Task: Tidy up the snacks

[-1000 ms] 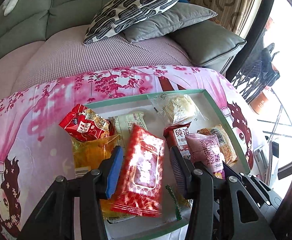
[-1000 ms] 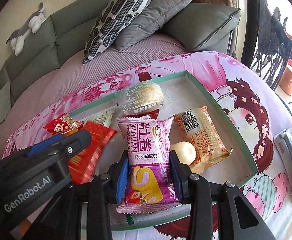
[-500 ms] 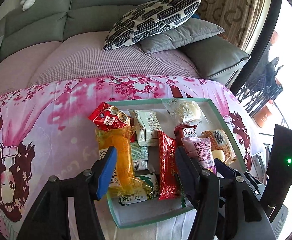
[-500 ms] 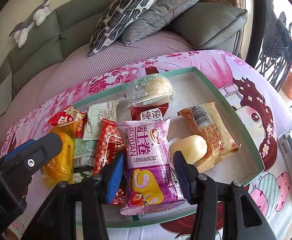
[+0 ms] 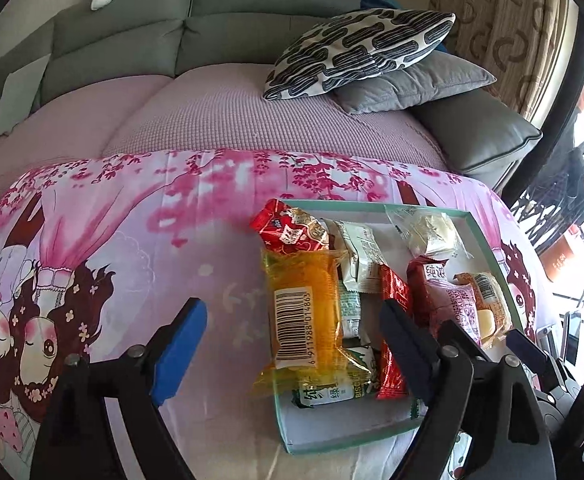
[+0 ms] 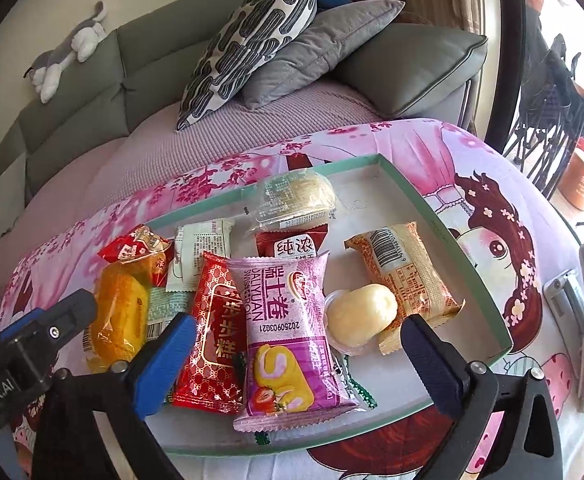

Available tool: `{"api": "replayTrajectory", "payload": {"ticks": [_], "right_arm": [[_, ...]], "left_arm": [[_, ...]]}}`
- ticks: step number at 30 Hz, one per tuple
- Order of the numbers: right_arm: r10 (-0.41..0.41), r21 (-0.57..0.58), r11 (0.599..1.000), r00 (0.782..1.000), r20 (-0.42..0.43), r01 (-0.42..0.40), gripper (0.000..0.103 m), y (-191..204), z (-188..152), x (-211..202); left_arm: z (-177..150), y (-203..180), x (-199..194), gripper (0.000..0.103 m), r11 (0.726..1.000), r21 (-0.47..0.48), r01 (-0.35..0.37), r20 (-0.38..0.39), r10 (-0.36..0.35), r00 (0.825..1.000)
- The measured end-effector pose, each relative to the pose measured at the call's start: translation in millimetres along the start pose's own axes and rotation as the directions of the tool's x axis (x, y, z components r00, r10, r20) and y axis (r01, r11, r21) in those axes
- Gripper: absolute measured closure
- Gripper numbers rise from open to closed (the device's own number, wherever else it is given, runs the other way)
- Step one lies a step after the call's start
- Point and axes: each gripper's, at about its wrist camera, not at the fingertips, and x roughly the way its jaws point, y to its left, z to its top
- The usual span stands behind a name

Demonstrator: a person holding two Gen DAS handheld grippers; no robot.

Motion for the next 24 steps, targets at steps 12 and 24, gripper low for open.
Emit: {"api": "replayTrajectory", "payload": {"ticks": [12, 24], "right_arm": [[0.009, -0.057, 0.998, 0.999, 0.036, -0.007, 0.000, 13, -13, -27], [0.028, -0.127, 0.992, 0.999, 0.034, -0.024, 0.000, 33, -42, -48]], "left_arm": [[-18, 24, -21, 0.002, 0.993, -0.037, -0.114, 0.073, 0.117, 0.990], [-58, 55, -36, 0.002, 0.930, -0.029, -0.365, 0.022, 0.366, 0.930]]}}
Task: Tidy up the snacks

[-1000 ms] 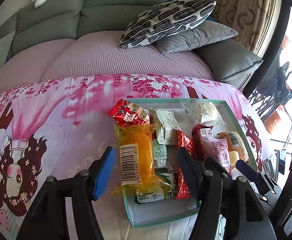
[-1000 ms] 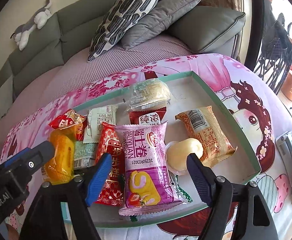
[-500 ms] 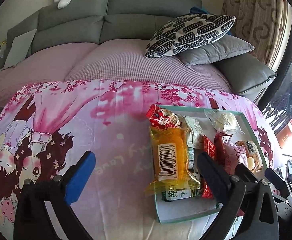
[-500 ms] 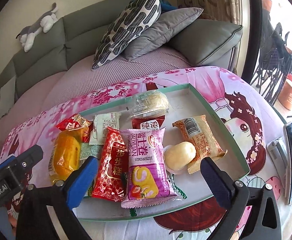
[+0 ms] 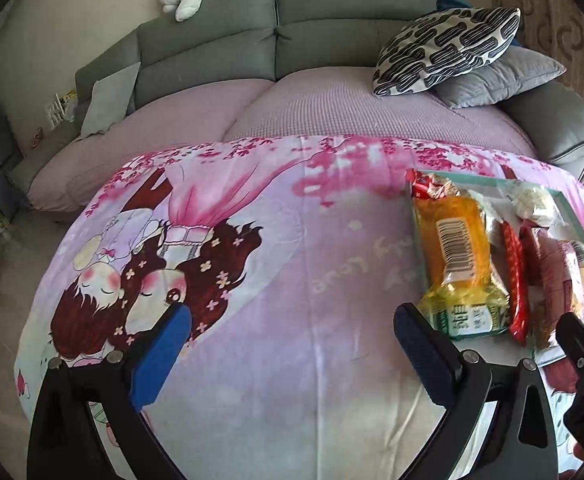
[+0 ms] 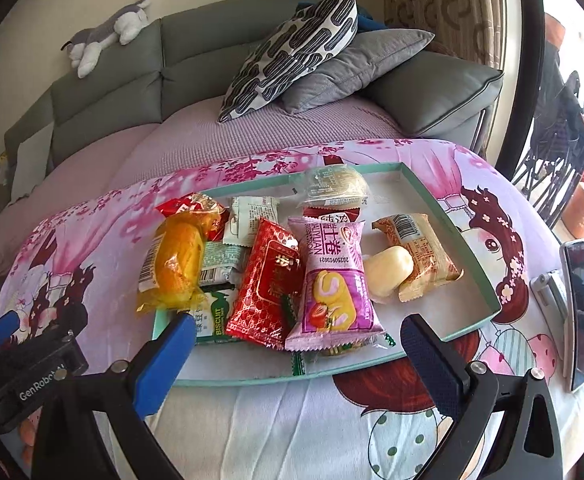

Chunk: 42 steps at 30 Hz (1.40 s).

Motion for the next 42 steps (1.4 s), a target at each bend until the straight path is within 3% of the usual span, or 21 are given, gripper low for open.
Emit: {"api": "replayTrajectory", "payload": {"ticks": [11, 42], "right_arm": [[-0.004, -0.056, 0.998, 0.999, -0.051, 0.001, 0.000, 15, -28, 0], [-0.025, -0.078, 0.997, 0.992, -0.121, 0.015, 0.000, 15, -38, 24]], "left_arm": [[-31, 22, 10, 0.002, 1.000, -0.013, 0.022, -0.099, -0.024, 0.995], [-40, 14, 32, 0.002, 0.997, 0.014, 0.081, -0.154, -0.078, 0.985]]}}
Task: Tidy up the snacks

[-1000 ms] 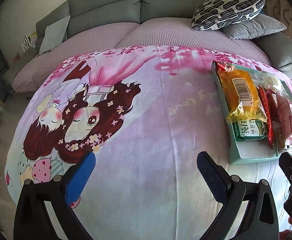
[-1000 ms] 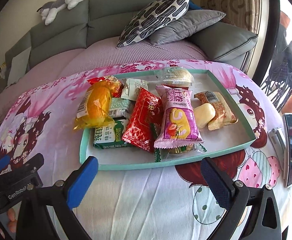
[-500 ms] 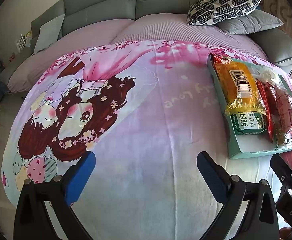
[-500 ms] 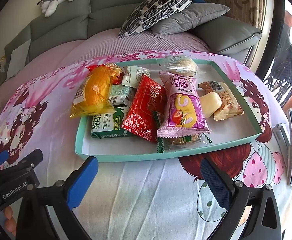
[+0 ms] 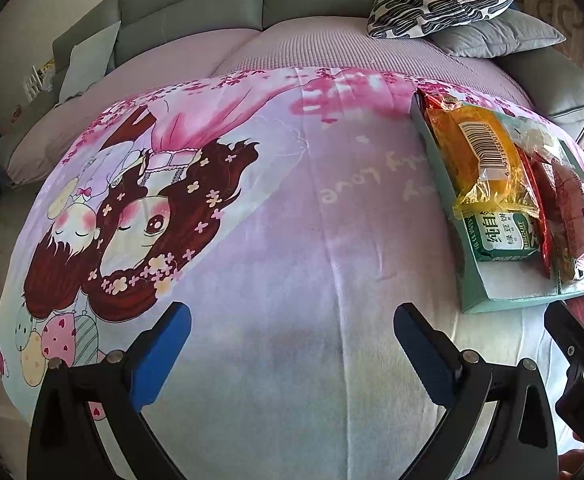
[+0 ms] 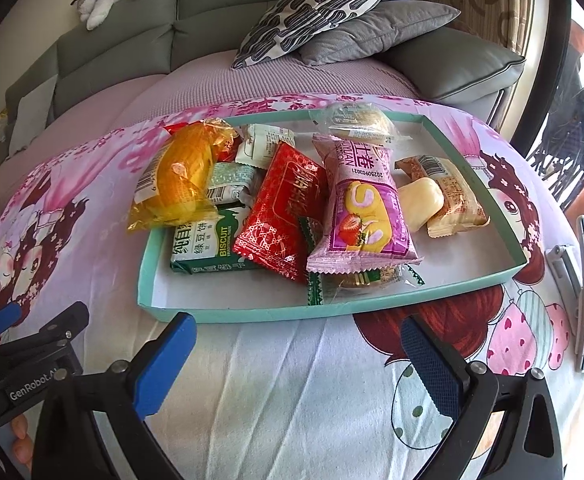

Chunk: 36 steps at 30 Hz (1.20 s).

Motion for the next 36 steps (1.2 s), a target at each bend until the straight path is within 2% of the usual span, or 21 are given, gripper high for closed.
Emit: {"api": "replayTrajectory", "payload": {"ticks": [36], "right_arm": [[-0.007, 0.014, 1.000, 1.000, -0.017, 0.008, 0.000, -4.0, -0.9, 4.0]], "left_arm": [[-0.8, 5.7, 6.0, 0.002, 1.000, -0.028, -0.008, -0.022, 0.007, 1.000]]}}
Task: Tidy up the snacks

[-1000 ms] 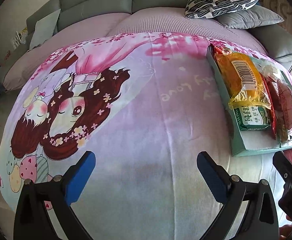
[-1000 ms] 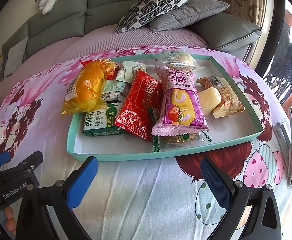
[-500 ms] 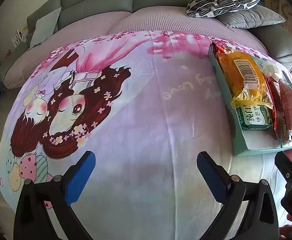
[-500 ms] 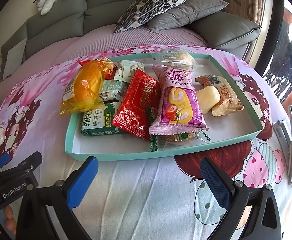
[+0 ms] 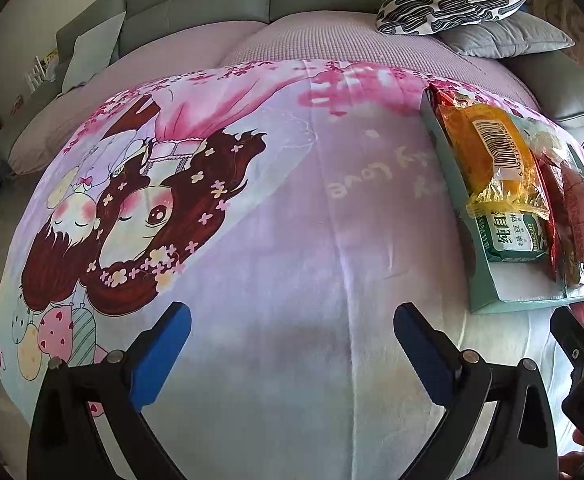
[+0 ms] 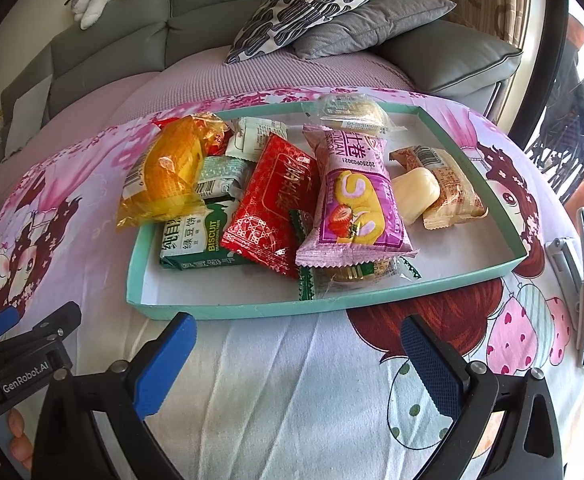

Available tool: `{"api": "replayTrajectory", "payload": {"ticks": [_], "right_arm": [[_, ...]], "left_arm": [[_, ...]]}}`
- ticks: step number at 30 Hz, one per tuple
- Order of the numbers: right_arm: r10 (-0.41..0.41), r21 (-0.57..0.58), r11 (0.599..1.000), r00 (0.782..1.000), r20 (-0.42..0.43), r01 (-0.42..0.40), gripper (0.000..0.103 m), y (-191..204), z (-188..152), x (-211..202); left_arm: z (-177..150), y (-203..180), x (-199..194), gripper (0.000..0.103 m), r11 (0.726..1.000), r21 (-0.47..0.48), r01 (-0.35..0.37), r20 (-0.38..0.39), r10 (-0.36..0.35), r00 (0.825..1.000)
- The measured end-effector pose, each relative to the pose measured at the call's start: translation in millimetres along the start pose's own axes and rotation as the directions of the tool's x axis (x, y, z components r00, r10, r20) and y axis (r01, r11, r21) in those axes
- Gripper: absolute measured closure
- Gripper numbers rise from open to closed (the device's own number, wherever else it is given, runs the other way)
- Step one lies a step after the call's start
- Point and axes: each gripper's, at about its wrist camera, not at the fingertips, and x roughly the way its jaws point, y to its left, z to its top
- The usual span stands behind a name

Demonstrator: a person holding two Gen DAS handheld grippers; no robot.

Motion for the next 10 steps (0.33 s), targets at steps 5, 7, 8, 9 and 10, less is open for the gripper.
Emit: {"api": "replayTrajectory", "payload": {"ticks": [5, 7, 8, 9, 10], "right_arm": [[0.000, 0.000, 1.000, 1.000, -0.001, 0.000, 0.000, -0.2, 0.1, -0.1], [-0.001, 0.002, 1.000, 1.000, 0.000, 0.001, 0.000, -0.7, -0.1, 0.2], [0.000, 0.003, 1.000, 1.000, -0.001, 0.000, 0.000, -1.2, -0.3, 0.5], [0.000, 0.003, 1.000, 1.000, -0.002, 0.000, 0.000, -1.5, -0.3, 0.8], [0.000, 0.004, 1.000, 1.000, -0.003, 0.000, 0.000, -1.5, -0.5, 1.1]], "left_arm": [[-0.3, -0.5, -3.8, 0.002, 1.000, -0.003, -0.006, 0.021, 0.006, 1.000], [0.2, 0.1, -7.0, 0.002, 1.000, -0.006, -0.009, 0.037, 0.009, 0.999], [0.7, 0.6, -7.5, 0.002, 1.000, -0.007, -0.007, 0.039, 0.007, 0.999], [1.1, 1.2, -7.3, 0.002, 1.000, -0.011, -0.003, 0.039, 0.004, 0.999], [1.6, 1.9, -6.4, 0.002, 1.000, -0.015, 0.001, 0.035, -0.001, 0.999]]}}
